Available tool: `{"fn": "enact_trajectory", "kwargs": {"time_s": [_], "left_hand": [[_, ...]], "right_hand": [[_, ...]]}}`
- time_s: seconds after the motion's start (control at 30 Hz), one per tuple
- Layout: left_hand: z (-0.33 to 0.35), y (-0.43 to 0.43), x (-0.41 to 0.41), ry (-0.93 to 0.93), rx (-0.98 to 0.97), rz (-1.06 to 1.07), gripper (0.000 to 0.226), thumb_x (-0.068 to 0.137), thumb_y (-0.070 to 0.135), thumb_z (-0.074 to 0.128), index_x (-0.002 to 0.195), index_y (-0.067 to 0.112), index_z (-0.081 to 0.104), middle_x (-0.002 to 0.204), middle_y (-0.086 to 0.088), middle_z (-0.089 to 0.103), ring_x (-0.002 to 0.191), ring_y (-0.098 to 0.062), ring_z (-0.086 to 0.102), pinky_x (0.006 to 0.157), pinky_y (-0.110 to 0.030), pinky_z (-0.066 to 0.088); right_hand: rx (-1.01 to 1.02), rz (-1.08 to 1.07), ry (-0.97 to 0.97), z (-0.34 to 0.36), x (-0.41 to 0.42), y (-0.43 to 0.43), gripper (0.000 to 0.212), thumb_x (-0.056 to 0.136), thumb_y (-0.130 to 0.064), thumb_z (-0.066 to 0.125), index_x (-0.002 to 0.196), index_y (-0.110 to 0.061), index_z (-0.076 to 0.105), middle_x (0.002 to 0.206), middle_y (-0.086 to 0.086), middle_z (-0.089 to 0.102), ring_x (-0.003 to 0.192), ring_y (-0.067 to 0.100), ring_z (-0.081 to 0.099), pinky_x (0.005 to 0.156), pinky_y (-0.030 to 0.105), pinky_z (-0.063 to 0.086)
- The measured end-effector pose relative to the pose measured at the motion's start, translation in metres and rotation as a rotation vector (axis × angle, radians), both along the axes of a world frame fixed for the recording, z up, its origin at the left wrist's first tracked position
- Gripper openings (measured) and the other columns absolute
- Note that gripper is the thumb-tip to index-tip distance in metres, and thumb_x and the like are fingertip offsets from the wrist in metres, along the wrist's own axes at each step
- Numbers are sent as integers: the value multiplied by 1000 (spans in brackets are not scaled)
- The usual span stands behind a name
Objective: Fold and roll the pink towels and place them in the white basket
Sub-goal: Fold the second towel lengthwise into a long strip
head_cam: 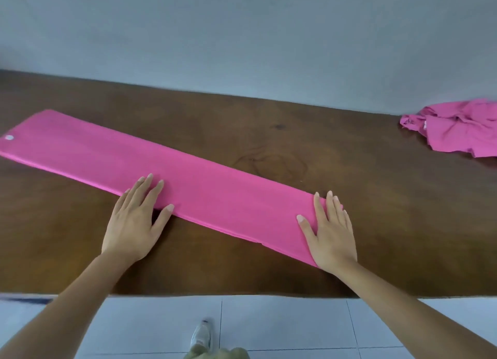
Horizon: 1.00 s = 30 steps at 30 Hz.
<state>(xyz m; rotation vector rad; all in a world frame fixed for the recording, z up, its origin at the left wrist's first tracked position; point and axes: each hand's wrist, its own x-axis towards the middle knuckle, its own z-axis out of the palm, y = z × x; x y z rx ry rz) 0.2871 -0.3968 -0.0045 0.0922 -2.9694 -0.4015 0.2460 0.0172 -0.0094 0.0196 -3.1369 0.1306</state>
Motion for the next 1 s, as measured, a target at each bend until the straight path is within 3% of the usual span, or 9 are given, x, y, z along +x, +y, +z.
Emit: {"fn": "enact_trajectory", "kwargs": {"time_s": [0.27,0.47,0.57,0.67,0.83,1.0], "left_hand": [[-12,39,87,13,-38,205,73,100,61,21,156,18,36,165,-3,28,154,-20,20,125,-42,19],[-21,80,140,43,63,281,66,102,58,26,155,20,39,165,0,28,156,-18,12,127,-42,8],[-12,99,143,71,59,361,61,100,53,32,139,14,59,152,-5,50,148,-27,35,121,-50,27],[-3,121,140,114,77,405,56,98,48,35,121,12,70,133,-4,66,131,-29,53,107,-49,45],[1,166,133,123,75,408,30,102,34,55,116,14,72,124,-1,68,120,-25,59,99,-44,51],[6,222,112,168,75,441,24,101,32,59,117,18,71,125,3,67,120,-21,59,98,-40,52]], "right_hand": [[13,21,18,-1,2,2,83,95,-74,2,162,-24,5,170,6,4,156,24,0,125,42,4],[-24,34,16,2,4,1,84,96,-74,4,162,-23,7,169,8,6,156,26,0,126,45,6],[-31,45,8,6,6,2,82,97,-72,6,162,-21,8,169,9,7,156,26,0,126,46,7],[-50,52,6,8,9,1,82,97,-70,6,162,-20,10,169,10,9,156,27,2,126,46,7],[-106,72,-6,9,9,7,80,97,-69,9,162,-22,10,169,9,8,156,26,0,127,46,6],[-190,158,-93,11,3,18,73,101,-62,22,162,-24,10,170,7,2,156,25,-5,126,46,2]]}}
